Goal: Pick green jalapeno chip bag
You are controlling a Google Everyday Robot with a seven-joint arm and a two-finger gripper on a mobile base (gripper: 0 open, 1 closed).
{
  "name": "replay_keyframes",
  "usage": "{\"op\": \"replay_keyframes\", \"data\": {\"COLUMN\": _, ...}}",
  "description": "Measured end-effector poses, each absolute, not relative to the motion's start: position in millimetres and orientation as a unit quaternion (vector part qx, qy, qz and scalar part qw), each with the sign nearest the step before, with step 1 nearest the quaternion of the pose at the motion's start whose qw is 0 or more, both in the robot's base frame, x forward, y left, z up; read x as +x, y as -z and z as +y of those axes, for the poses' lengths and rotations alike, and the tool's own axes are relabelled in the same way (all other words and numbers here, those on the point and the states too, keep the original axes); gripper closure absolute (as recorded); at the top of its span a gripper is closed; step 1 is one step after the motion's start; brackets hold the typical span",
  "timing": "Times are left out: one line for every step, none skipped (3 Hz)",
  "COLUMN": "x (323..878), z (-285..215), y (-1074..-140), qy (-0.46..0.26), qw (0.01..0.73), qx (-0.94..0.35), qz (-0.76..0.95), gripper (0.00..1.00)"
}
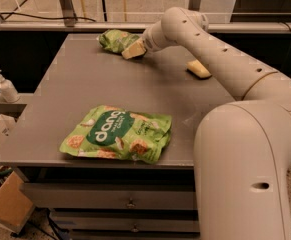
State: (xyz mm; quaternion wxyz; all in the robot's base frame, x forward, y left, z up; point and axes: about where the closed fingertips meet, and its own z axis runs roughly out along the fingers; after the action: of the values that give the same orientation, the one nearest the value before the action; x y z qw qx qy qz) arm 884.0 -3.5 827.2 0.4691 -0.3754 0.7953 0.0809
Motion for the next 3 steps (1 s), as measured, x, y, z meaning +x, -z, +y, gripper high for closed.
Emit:
{"op": "replay_keyframes", "data": {"x": 884.0, "z": -3.5, "y": -828.0, "qy": -0.081, "qw": 0.469, "qx": -0.375, "qz": 0.795, "gripper": 1.0}}
{"op": "replay_keyframes", "data": {"x": 883.9, "z": -3.5, "y": -828.4, "qy": -0.081, "qw": 0.469, "qx": -0.375, "qz": 0.795, "gripper": 1.0}}
{"op": "replay_keyframes", "data": {"x": 872.1, "z": -1.5, "y": -842.8, "qy": -0.089, "qw": 0.476, "qx": -0.38, "qz": 0.788, "gripper": 1.0}}
